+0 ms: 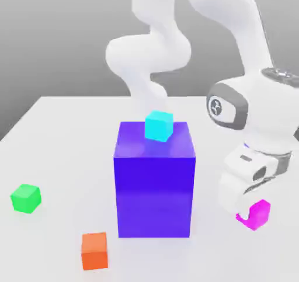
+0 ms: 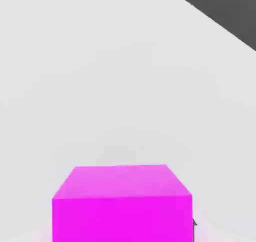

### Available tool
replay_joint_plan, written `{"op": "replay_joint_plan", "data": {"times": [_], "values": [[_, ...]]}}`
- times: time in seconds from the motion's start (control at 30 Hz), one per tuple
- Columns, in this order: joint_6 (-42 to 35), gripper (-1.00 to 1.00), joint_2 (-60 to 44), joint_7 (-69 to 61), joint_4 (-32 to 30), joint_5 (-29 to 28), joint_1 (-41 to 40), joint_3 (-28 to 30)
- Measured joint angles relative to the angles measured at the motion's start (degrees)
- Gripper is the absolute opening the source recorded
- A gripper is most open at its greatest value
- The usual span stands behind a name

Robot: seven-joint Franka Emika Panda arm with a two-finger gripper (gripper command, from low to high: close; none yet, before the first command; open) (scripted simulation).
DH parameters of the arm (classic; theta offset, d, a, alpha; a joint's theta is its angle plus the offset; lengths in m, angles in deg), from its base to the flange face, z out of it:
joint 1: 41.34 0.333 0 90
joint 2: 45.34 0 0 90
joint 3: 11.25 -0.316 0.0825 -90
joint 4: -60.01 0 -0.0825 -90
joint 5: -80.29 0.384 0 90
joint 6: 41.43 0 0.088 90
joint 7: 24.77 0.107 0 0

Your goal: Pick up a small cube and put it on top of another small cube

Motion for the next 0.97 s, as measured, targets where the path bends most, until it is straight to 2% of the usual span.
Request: {"op": "replay_joint_plan", "data": {"times": [0.27, 0.47, 0.53, 0.57, 0.63, 0.67, 0.7, 0.8, 0.87, 0.9, 0.97], "values": [[-1.6, -1.0, 4.15, -3.38, -2.06, 1.08, -15.0, 12.39], [-4.1, -1.0, 7.91, -7.58, -3.65, 3.4, -37.99, 22.79], [-4.84, -1.0, 9.22, -9.23, -4.86, 5.17, -47.14, 24.53], [-4.59, -1.0, 9.19, -10.08, -5.41, 6.48, -52.77, 23.89], [-3.37, -1.0, 8.29, -11.13, -5.9, 8.01, -66.0, 19.0], [-2.74, -1.0, 8.04, -11.31, -6.28, 8.27, -69.92, 16.86], [-2.03, -1.0, 7.7, -11.45, -6.65, 8.49, -70.68, 14.77], [1.87, -1.0, 3.17, -12.24, -6.06, 9.59, -62.21, 8.39], [4.87, -1.0, -0.45, -12.74, -5.58, 10.31, -61.35, 6.83], [5.76, 1.0, -1.5, -12.83, -5.51, 10.45, -61.31, 6.47], [5.76, 1.0, -1.5, -12.83, -5.51, 10.45, -61.31, 6.47]]}}
